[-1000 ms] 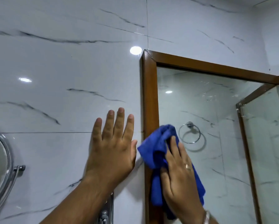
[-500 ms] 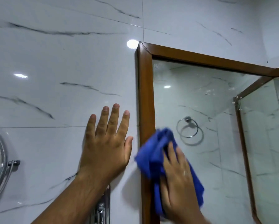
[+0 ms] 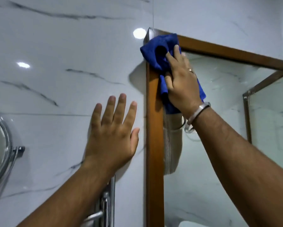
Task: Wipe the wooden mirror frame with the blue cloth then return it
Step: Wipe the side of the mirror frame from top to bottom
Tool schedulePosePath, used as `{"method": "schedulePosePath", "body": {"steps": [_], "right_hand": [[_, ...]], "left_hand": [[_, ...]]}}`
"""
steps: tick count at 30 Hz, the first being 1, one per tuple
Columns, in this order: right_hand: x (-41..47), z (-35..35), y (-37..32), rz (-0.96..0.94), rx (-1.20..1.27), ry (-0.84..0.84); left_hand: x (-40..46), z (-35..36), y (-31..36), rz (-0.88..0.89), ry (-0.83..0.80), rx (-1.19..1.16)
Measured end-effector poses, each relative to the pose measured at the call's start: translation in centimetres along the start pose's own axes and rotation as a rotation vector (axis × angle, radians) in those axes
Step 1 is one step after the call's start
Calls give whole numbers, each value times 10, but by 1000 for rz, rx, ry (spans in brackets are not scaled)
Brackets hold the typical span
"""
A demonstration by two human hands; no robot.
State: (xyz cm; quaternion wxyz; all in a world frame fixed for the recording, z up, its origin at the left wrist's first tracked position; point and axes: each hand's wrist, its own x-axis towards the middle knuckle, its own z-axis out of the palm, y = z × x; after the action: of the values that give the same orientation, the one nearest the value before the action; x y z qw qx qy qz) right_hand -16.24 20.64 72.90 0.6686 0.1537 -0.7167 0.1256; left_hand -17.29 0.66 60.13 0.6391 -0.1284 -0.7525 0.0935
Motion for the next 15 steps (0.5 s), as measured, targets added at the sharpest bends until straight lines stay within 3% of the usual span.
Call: {"method": "schedulePosePath", "body": {"steps": [3, 9, 12, 15], "right_hand": [[-84, 8, -1, 6, 1, -7], [-309, 2, -12, 20, -26, -269], [-302, -8, -7, -69, -74, -346], [-216, -10, -6, -34, -75, -256]], "left_hand": [[-5, -5, 4, -33, -37, -25], [-99, -16, 49, -55, -193, -39], [-161, -16, 80, -40, -180, 17], [-210, -7, 102, 22, -193, 64]]}}
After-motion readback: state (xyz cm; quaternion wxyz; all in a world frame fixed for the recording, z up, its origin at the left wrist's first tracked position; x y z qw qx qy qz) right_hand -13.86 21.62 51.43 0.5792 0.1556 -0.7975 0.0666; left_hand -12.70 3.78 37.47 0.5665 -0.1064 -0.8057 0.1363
